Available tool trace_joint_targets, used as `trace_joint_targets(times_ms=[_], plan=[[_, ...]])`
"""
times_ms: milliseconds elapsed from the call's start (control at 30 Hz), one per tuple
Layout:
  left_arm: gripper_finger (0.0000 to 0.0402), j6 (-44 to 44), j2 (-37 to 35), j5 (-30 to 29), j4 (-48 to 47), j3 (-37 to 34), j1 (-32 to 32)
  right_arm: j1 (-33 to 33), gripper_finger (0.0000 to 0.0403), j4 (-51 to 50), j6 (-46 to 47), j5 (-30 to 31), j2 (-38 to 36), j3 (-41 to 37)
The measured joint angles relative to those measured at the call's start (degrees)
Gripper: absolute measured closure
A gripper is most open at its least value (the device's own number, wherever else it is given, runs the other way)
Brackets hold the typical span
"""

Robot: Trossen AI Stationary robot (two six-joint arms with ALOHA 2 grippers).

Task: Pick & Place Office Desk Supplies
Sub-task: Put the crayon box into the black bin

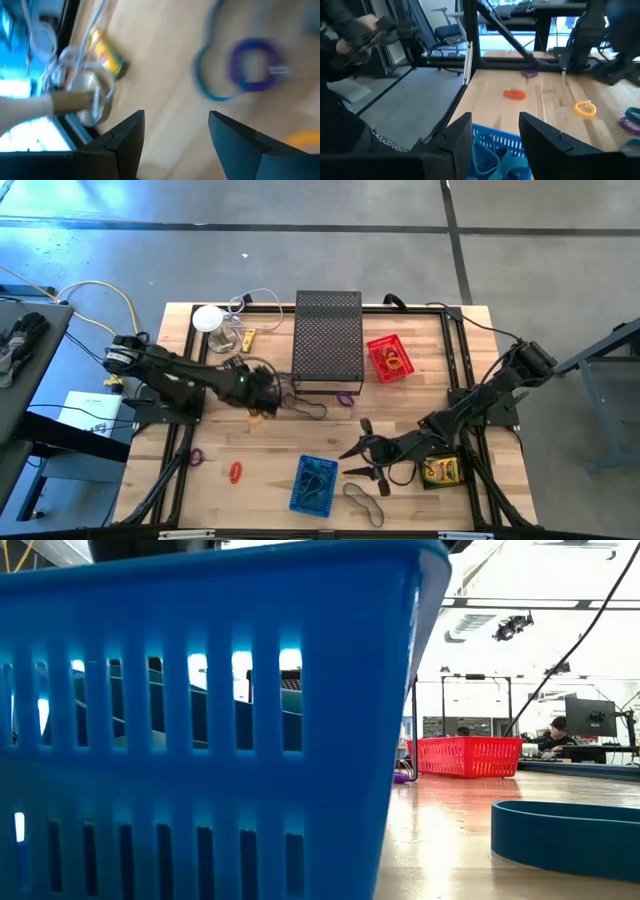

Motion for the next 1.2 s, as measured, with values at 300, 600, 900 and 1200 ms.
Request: trace_joint_targets(times_ms=[300,600,900,1200], plan=[[0.0193,1.08,-10.84,5.14,12.67,-9.88,12.87,0.00,0.0252,0.44,1.51,0.04,3.90,0.00],[0.0193,-8.40,-12.49,6.69,19.77,-14.89,23.96,-0.39,0.0252,1.72,1.87,-0.01,5.45,-0.02],[0.0193,-7.35,-12.42,3.71,29.45,-17.41,25.95,-0.39,0.0252,2.06,1.97,-1.38,5.45,-0.02],[0.0193,-13.15,-9.73,-3.79,30.61,-17.50,26.45,-0.39,0.0252,2.13,1.95,-1.36,5.45,-0.02]])
